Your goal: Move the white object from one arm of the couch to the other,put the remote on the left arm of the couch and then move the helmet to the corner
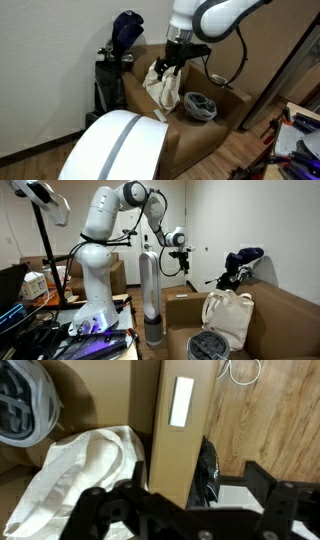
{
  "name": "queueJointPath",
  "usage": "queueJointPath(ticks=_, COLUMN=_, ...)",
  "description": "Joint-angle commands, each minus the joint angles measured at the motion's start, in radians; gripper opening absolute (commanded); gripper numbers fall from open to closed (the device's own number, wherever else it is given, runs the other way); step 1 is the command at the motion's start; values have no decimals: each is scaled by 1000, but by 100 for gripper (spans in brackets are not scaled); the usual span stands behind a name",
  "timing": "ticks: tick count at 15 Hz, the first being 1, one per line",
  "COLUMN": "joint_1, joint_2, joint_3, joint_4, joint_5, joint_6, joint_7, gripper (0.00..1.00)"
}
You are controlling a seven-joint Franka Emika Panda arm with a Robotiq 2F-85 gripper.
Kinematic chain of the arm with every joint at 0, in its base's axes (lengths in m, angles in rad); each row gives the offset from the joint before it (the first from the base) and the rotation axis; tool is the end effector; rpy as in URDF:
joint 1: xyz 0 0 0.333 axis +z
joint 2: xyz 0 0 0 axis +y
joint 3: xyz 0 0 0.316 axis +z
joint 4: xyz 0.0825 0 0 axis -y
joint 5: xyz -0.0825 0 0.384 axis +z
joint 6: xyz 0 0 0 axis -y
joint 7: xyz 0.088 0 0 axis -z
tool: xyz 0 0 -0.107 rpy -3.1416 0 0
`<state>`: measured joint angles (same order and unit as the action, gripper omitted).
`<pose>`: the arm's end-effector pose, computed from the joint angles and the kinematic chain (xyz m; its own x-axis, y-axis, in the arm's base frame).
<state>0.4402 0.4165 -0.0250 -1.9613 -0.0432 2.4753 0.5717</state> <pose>0.5729 0.2535 0.2705 0.9873 -0.1212 0.1029 -0.1199 -0.9926 -0.0186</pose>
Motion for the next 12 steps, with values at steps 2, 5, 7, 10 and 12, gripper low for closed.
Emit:
queueJointPath(ticks=2, joint_1=-117, joint_2=-71, joint_3=28, joint_4=-99, joint_5=-21, joint_6=-41, joint_7=-139, gripper=100)
queueJointPath(ticks=5, joint_1=-182, joint_2=-42, joint_3=11, joint_4=-140, joint_5=-26, joint_6=-39, joint_7=-185, gripper=100)
queueJointPath(ticks=7, joint_1=-231, joint_2=-18, joint_3=22, joint_4=-163, joint_5=9, joint_6=-27, joint_7=-244, gripper=100)
queueJointPath(ticks=10, joint_1=-228, joint_2=-11, joint_3=15, joint_4=-154, joint_5=-12, joint_6=-32, joint_7=-208, gripper=100)
queueJointPath(ticks=12, joint_1=-227, joint_2=-9, joint_3=16, joint_4=-150, joint_5=-12, joint_6=-32, joint_7=-208, gripper=100)
